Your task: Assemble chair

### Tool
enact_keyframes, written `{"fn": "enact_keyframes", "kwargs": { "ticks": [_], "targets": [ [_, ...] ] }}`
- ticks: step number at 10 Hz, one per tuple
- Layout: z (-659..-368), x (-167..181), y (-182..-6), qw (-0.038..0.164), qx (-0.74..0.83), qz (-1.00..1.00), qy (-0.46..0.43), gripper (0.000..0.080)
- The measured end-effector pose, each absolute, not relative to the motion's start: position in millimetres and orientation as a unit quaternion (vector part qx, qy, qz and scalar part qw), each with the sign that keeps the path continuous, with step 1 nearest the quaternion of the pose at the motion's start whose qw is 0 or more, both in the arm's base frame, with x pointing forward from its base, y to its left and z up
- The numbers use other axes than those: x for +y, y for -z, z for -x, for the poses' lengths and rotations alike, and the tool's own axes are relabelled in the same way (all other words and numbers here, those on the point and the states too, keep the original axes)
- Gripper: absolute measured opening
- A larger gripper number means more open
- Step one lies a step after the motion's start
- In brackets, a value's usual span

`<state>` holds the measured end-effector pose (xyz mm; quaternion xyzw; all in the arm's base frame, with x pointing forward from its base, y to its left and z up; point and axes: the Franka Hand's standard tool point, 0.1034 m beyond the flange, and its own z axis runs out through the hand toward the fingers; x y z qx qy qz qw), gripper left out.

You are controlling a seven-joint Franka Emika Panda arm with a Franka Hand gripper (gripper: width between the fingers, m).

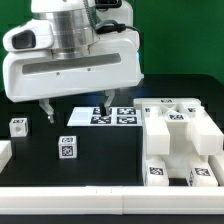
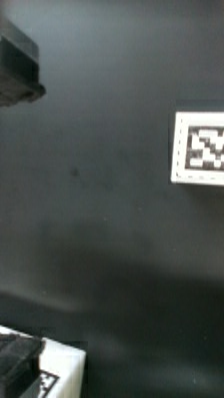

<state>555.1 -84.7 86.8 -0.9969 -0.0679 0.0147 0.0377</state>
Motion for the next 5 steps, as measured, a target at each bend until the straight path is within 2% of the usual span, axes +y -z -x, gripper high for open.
{"fn": "enact_keyframes", "kwargs": {
  "ticks": [3, 5],
  "targets": [
    [-554, -86, -84.3, 0.037, -0.067, 0.997, -0.016, 0.0649],
    [-539, -99, -62.2, 0.028, -0.075, 0.997, -0.019, 0.0649]
  ]
}}
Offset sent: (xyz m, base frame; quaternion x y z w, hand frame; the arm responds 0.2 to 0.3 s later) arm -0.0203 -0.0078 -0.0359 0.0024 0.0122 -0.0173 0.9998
